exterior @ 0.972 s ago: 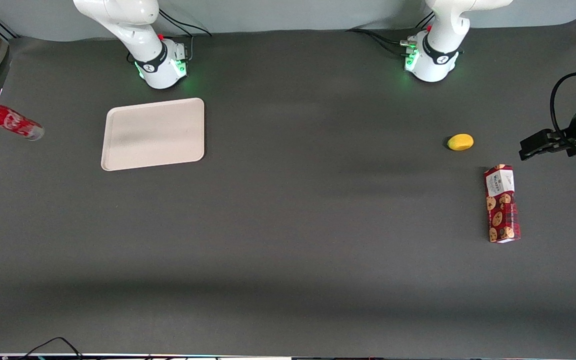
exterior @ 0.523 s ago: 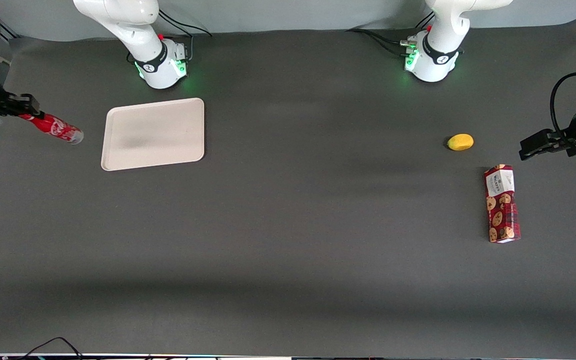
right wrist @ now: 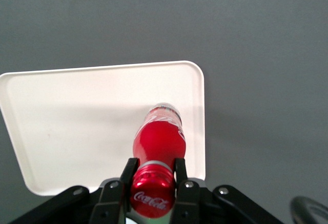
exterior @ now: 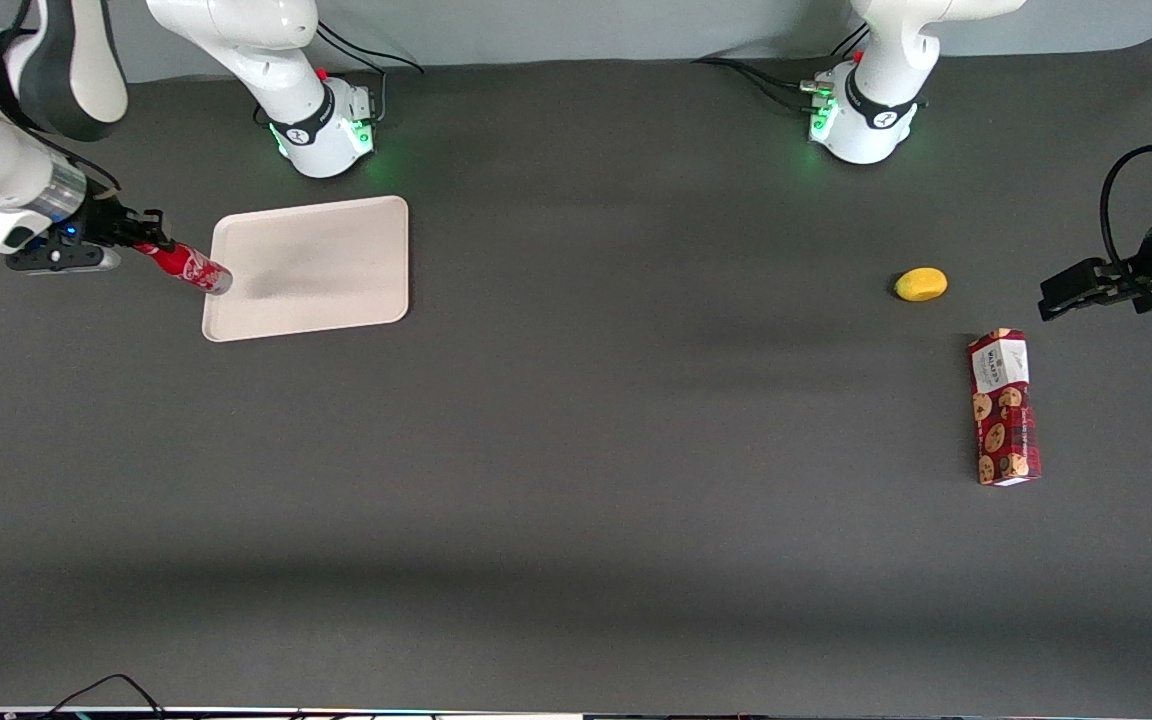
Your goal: Place coke bottle on tray
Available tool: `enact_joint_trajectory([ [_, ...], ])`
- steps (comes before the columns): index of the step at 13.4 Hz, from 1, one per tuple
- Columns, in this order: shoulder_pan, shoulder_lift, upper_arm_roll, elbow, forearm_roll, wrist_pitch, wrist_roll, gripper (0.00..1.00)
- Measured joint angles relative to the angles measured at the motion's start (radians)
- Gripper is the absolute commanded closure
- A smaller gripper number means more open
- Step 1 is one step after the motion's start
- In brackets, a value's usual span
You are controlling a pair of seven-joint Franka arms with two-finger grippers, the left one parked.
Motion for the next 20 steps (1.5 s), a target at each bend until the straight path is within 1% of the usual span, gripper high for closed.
enact_joint_trajectory([
  [3,-0.007,0.002,-0.006,-0.099,0.0,0.127,0.007,1.0],
  [7,-0.021,0.019,-0.011,-0.161,0.0,0.239,0.008,1.0],
  [8,-0.023,0.026,-0.012,-0.164,0.0,0.248,0.008,0.76],
  [10,-0.025,0.032,-0.013,-0.164,0.0,0.252,0.008,0.0],
  [16,-0.025,0.031,-0.012,-0.141,-0.006,0.255,0.008,0.0],
  [18,-0.022,0.029,-0.011,-0.08,-0.008,0.23,0.008,0.0],
  [20,-0.015,0.028,-0.009,0.025,-0.008,0.172,0.008,0.0],
])
